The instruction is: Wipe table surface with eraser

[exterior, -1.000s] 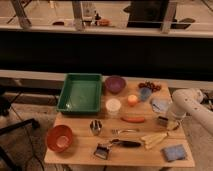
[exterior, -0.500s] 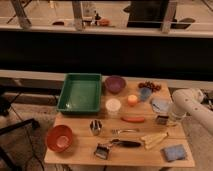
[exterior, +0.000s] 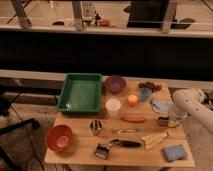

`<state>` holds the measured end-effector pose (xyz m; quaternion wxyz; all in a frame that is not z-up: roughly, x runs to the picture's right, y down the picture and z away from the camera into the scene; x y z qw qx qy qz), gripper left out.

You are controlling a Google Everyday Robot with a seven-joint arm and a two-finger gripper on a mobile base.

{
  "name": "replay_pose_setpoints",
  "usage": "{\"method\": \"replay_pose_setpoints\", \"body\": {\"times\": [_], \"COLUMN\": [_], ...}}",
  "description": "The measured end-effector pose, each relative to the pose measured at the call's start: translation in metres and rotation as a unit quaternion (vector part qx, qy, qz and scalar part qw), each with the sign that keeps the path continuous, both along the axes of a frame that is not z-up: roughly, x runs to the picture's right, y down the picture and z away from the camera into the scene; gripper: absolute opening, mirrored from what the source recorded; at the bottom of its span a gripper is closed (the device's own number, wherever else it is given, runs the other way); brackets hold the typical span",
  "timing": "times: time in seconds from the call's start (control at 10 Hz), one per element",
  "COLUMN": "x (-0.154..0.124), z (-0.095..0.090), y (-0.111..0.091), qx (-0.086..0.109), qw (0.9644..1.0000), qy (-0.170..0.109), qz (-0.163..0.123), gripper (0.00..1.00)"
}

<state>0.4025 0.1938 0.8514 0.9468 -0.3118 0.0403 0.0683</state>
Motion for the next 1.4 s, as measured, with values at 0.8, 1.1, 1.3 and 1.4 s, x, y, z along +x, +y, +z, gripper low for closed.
{"method": "replay_pose_setpoints", "body": {"times": [0.8, 1.1, 1.3, 1.4], "x": [0.014, 0.013, 0.011, 0.011], "z": [0.015, 0.021, 0.021, 0.021], "y": [-0.001, -0.007, -0.007, -0.007], "qx": [-0.005, 0.0, -0.001, -0.001], "qw": [0.9998, 0.9998, 0.9998, 0.9998], "qy": [0.02, 0.019, 0.018, 0.018], "qz": [0.003, 0.0, 0.001, 0.001], "gripper": [0.02, 0.02, 0.02, 0.02]}}
